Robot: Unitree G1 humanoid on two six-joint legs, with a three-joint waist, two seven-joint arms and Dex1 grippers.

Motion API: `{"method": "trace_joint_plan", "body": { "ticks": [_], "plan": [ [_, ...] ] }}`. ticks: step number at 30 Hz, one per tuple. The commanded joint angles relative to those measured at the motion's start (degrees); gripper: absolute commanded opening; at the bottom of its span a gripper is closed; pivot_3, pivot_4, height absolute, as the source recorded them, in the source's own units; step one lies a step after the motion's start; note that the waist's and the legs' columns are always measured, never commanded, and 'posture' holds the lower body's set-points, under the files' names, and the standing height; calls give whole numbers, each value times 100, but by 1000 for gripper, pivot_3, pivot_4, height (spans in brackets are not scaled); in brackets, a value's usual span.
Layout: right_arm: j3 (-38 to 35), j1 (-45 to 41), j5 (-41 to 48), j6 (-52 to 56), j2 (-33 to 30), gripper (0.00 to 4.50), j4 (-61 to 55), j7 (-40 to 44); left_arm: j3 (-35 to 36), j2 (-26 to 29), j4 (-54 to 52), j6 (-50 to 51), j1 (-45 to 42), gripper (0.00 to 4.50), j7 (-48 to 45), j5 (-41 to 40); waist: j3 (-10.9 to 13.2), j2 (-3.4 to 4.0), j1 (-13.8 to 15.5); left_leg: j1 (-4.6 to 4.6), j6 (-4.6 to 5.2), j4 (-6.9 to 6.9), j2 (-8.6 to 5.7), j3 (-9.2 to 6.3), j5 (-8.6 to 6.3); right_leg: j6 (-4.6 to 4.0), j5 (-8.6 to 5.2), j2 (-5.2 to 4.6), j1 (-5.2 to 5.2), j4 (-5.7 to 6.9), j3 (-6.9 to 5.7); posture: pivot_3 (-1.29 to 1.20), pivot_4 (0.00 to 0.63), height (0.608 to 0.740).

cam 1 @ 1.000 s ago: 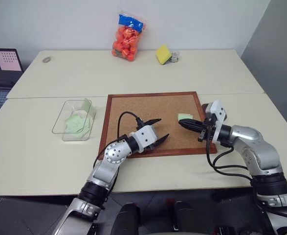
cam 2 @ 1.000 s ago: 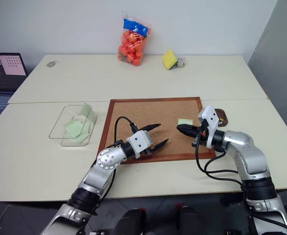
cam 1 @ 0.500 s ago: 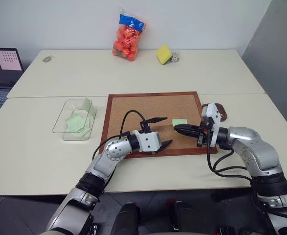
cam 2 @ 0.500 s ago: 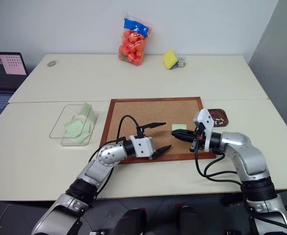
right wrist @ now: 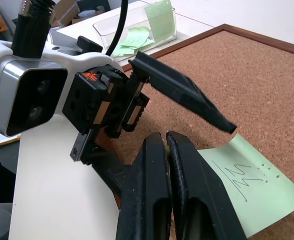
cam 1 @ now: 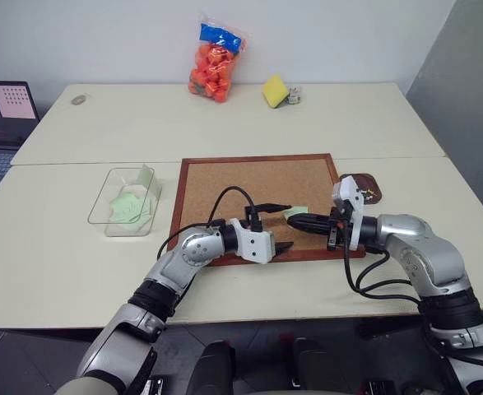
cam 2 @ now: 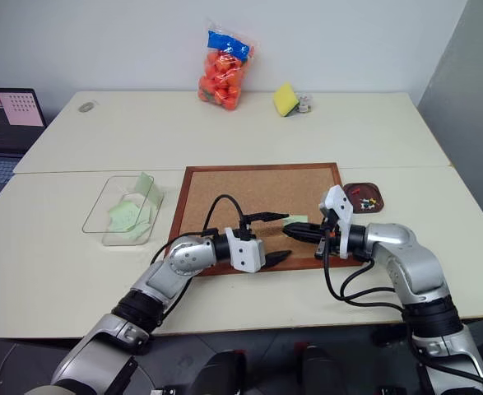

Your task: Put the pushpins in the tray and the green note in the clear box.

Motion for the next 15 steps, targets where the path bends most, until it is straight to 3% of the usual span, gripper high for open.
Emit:
{"method": "trace_joint_plan", "body": {
  "ticks": [1,15],
  "plan": [
    [-53,-127,174,35,34,0,-242,31,-24,1,-35,-162,-112,3235,-7,-22,0,0,-1,0,0,0,0,0,0,-1,1,0,0,0,0,0,150,740],
    [-73,-172,227,128,64,0,-193,-49,-19,-160,36,-152,-231,599,-51,-75,0,0,-2,0,0,1,0,0,0,-1,1,1,0,3,0,0,150,740]
  ]
}}
